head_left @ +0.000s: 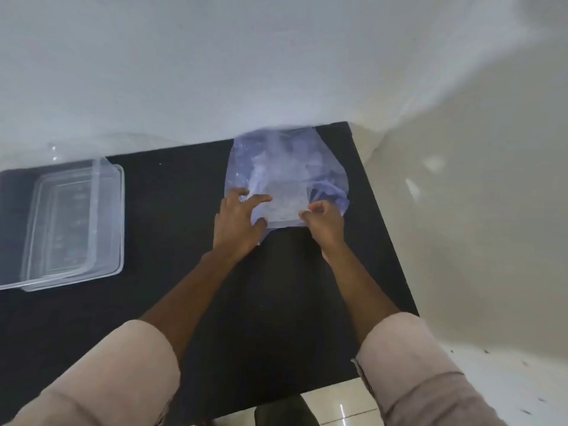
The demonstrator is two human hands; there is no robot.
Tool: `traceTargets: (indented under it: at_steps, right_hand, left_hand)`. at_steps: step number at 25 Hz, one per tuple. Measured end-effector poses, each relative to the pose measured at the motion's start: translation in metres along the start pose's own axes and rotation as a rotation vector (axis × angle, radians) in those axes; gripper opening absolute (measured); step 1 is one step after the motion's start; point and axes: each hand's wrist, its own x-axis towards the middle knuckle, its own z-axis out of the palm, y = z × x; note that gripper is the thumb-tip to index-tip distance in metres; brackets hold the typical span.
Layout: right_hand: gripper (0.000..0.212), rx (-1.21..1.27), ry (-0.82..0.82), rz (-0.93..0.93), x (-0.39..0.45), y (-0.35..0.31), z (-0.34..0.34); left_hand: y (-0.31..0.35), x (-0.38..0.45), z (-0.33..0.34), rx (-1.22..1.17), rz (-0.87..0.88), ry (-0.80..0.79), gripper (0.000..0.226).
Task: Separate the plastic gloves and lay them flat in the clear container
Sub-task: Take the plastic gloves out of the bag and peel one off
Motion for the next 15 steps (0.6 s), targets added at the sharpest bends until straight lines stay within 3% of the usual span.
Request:
traceTargets:
  at_steps: [2,5,8,10,12,15]
  right_hand:
    - [0.033,-0.224,0.133,0.003,0.02,0.003,0.006]
    - [0.049,-0.38,0.175,0.042,0.036,0.012,0.02]
    - [0.024,-0.367,0.179,0.036,0.041,0.002,0.022]
    - [0.02,-0.166,0.211,-0.024,0.041,-0.005,0.021]
    - [0.022,0.211,0.227,-0.026,0.034,-0.016,0.022]
    - [0.02,0.802,0.207,0.226,0.035,-0.022,0.039]
  left_hand:
    - [0.004,0.012,0.013,0.285,0.002,0.031,0.049]
    - [0.009,0.03,0.029,0.44,-0.011,-0.046,0.053]
    - [0.004,0.048,0.033,0.409,-0.03,-0.04,0.051]
    - [0.005,0.054,0.032,0.334,-0.042,-0.005,0.051]
    - [0.007,0.058,0.03,0.277,-0.045,0.03,0.051]
    - [0.009,0.059,0.029,0.243,-0.049,0.024,0.055]
